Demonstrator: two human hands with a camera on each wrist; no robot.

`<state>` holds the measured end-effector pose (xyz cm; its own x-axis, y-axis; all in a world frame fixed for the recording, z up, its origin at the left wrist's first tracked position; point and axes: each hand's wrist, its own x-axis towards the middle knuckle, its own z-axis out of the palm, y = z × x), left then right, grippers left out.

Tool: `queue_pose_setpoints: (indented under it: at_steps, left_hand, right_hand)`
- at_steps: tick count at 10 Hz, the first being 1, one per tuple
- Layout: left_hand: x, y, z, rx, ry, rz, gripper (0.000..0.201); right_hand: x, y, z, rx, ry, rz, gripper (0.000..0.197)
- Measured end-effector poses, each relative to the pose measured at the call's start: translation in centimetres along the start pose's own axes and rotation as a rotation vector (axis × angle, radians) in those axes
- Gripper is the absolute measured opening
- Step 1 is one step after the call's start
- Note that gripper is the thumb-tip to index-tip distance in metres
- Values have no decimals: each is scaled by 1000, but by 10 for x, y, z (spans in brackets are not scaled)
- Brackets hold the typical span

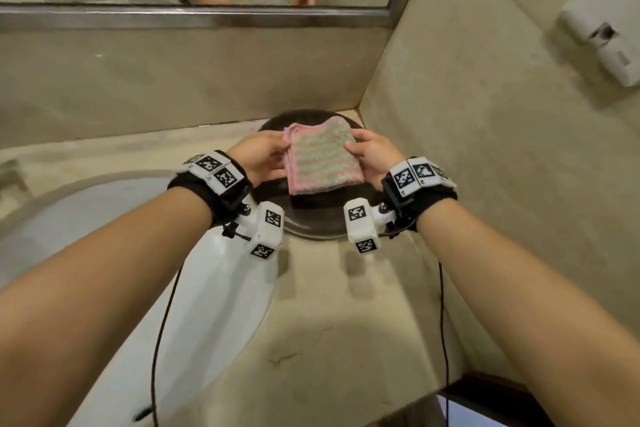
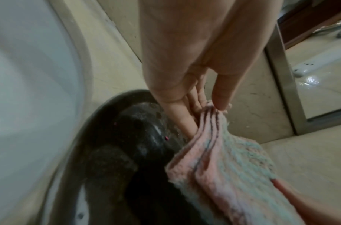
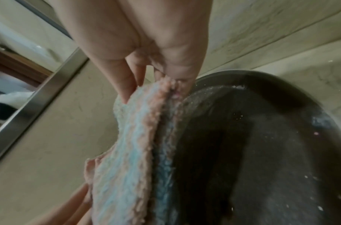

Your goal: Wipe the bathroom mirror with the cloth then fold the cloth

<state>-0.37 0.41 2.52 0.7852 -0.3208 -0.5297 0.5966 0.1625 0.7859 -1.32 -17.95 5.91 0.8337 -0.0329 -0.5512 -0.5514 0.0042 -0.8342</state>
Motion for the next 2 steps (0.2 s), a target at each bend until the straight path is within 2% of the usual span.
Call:
queue_pose_setpoints:
  at_steps: [1,2]
  left_hand:
    - [15,-2,-4,106,117,16,27]
    - [23,-14,-16,322,335,105,28]
  right_hand:
    - [17,7,-5,-107,98,58,34]
    - [33,27,-15,-484,253,79,33]
